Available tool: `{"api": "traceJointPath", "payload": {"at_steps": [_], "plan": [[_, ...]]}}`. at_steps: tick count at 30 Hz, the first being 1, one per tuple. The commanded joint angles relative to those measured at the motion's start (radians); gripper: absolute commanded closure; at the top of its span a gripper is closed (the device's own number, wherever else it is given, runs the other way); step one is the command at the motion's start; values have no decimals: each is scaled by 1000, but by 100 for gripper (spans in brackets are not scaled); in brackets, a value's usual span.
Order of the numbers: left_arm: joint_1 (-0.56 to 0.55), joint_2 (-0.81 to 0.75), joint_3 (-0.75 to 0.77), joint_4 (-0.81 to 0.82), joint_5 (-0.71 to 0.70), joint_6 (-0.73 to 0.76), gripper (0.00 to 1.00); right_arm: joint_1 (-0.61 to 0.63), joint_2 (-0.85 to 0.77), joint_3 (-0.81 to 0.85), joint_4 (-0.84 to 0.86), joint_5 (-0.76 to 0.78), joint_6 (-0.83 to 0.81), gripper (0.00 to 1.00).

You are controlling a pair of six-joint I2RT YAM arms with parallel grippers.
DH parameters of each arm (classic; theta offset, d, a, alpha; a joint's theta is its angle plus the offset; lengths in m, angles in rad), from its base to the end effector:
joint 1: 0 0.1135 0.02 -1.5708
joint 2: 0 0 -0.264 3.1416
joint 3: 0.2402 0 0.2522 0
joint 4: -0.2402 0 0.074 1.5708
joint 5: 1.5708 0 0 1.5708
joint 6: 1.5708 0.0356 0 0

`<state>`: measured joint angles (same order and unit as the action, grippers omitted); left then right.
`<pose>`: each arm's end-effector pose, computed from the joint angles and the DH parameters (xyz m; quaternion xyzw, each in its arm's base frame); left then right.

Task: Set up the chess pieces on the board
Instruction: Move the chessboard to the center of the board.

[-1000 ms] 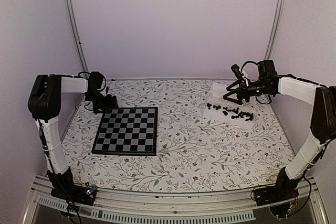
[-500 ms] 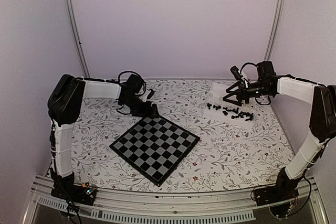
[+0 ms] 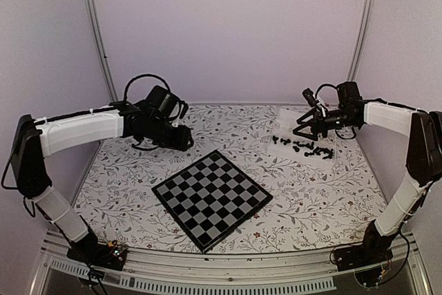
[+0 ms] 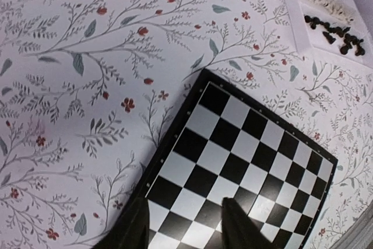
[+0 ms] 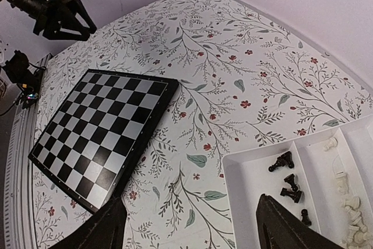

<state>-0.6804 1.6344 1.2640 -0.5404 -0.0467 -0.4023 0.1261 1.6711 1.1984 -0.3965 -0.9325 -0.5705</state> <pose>0.2762 -0.2214 0.2577 0.1236 0.9377 -0.1480 0.2890 0.3469 0.0728 0.2453 -0.4315 0.7358 0.3441 0.3925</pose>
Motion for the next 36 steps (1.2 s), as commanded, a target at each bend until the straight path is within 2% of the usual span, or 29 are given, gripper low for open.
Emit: {"api": "traceJointPath", "payload": {"at_steps": [1,6,10,18,24,30,36], "plan": [[-32,-126,-276,-85,-9,-217,100,3,20,28,-27,-17,-22,20],[-44,-145,-396,-188,4,-280,100,3,20,32,-36,-14,-33,20],[-44,-129,-453,-151,33,-308,100,4,14,34,-43,-12,-38,21],[-43,-16,-441,-56,26,-279,100,3,5,32,-39,3,-43,21],[2,93,-298,-22,-66,-180,100,4,24,33,-40,9,-43,21],[64,243,-81,-1,-70,-68,100,3,49,41,-48,13,-43,21],[111,296,77,-31,-117,-5,100,4,53,43,-42,44,-37,21]]}}
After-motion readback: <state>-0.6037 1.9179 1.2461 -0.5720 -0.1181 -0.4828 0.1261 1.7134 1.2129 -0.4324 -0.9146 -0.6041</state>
